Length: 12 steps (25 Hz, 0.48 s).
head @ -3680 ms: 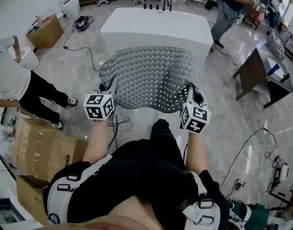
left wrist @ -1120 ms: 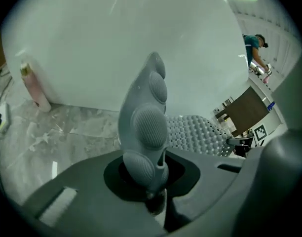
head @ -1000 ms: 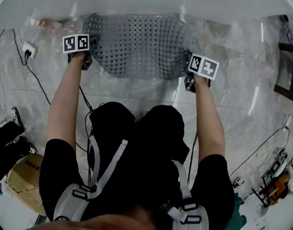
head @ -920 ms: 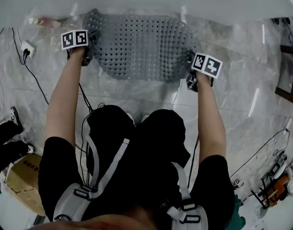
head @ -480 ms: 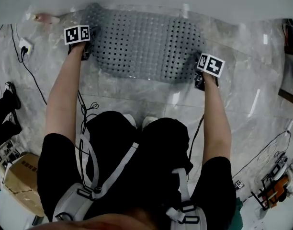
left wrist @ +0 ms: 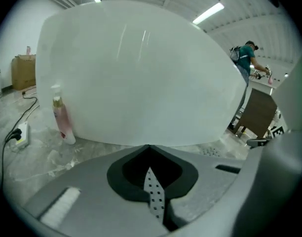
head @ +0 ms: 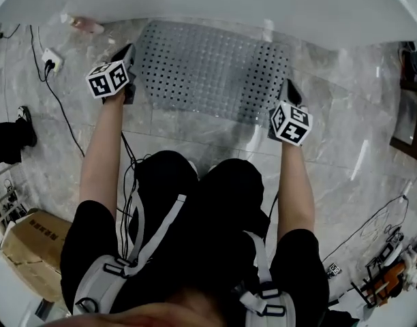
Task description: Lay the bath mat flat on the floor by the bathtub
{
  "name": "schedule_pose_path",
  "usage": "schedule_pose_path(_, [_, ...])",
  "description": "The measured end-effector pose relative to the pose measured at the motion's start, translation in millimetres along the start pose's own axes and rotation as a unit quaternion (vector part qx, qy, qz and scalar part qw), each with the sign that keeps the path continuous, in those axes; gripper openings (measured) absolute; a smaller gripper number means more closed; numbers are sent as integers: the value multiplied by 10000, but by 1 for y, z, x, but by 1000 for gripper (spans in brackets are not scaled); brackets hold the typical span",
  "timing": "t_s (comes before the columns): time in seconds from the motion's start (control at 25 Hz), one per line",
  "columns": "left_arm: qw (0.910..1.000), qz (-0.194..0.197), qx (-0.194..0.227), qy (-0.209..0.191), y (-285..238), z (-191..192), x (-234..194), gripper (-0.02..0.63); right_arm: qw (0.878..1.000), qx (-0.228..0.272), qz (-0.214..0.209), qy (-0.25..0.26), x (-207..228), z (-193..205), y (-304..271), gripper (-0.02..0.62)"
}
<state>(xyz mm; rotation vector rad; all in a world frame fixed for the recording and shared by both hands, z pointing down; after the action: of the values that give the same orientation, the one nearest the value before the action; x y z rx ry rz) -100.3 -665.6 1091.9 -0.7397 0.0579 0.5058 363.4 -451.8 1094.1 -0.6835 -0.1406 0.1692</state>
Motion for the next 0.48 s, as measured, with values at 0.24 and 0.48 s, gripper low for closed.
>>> schedule_pose_path(0.24, [9947, 222, 631, -776, 146, -111, 98, 3, 9983, 443, -384, 61, -62, -134, 118, 6])
schedule_pose_path(0.48, [9837, 677, 1204, -1148, 353, -299, 227, 3, 9901, 1234, -625, 228, -127, -350, 328, 6])
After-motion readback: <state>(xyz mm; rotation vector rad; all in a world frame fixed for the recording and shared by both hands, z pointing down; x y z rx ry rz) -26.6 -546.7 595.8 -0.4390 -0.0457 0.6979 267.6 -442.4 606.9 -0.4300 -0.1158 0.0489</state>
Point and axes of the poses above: the fingertips, and each gripper's own axes: y backward along the fingers, x to its right, z out of its underside, the point moved 2 cm from there along y, backward along the fingers, and after that the axes turned 1 degree about -x, right-handed, at the moved point
